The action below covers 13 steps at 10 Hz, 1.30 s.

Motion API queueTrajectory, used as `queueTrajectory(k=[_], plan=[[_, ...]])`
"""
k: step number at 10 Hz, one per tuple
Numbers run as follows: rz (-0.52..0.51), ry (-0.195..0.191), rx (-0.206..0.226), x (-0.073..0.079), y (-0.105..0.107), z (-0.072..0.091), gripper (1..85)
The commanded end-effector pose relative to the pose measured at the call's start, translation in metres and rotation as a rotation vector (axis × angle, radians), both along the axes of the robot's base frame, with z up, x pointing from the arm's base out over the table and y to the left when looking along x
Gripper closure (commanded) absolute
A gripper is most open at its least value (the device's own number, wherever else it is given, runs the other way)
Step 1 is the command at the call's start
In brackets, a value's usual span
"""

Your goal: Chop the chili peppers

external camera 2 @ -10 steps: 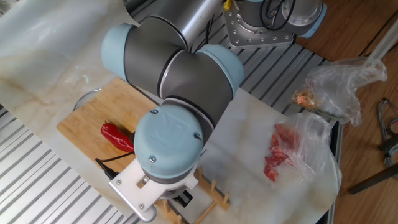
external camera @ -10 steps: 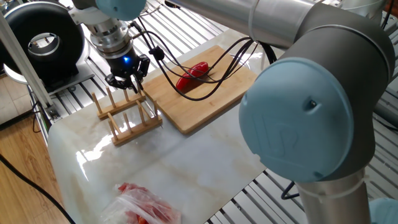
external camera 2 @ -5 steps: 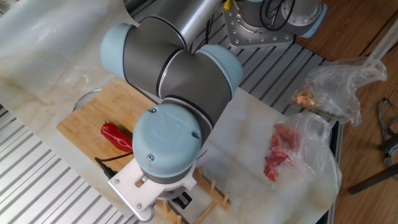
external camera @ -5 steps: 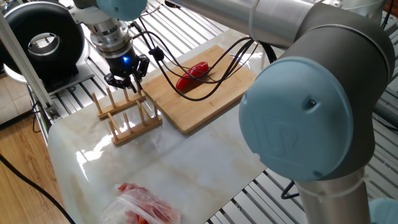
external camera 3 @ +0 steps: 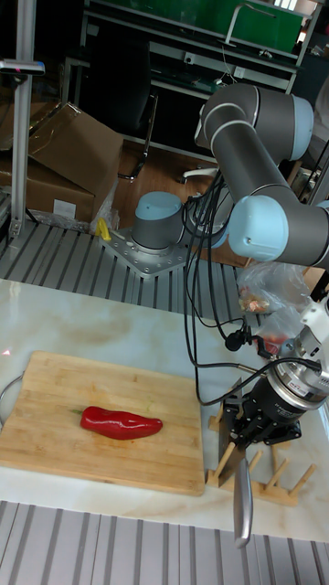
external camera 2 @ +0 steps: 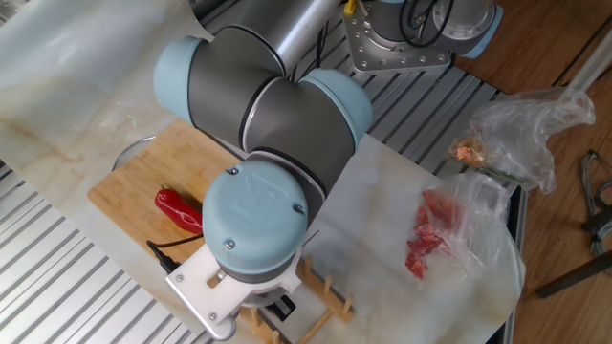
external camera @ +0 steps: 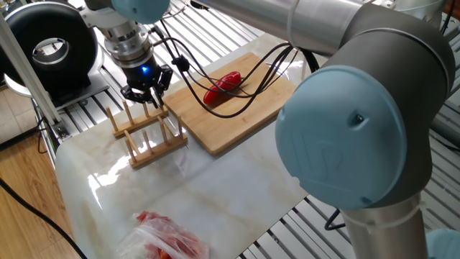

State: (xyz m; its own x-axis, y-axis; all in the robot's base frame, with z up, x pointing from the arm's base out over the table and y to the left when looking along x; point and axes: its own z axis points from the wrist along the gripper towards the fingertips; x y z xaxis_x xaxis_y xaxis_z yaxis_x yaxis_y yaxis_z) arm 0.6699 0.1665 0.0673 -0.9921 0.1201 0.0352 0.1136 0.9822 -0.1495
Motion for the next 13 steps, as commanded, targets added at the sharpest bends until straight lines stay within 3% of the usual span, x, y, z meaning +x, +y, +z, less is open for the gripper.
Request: queueTrajectory(k=[1,13], plan=[[-0.013,0.006,0.009,-0.0023,0.0034,-0.0008,66.3],[-0.015,0.0,-0.005,-0.0019,-0.0006,-0.0066,70.0]])
